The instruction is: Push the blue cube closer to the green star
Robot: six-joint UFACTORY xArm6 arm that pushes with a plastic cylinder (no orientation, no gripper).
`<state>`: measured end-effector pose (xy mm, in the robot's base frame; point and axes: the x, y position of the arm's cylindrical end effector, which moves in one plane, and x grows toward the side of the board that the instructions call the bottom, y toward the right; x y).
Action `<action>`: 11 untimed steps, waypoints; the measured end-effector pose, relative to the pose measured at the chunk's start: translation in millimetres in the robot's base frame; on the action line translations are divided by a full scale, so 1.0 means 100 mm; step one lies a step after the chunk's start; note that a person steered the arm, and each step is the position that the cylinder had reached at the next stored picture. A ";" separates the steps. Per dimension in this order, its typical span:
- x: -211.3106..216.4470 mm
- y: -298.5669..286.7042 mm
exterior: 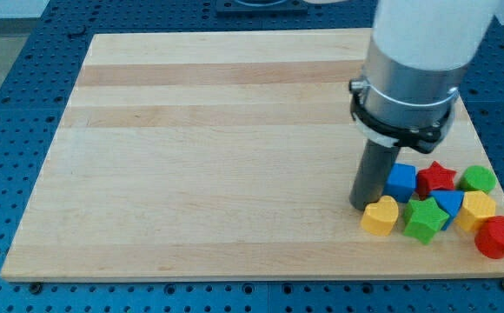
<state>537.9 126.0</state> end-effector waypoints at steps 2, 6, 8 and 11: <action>0.00 -0.14; -0.68 0.30; -0.53 0.38; -0.43 0.44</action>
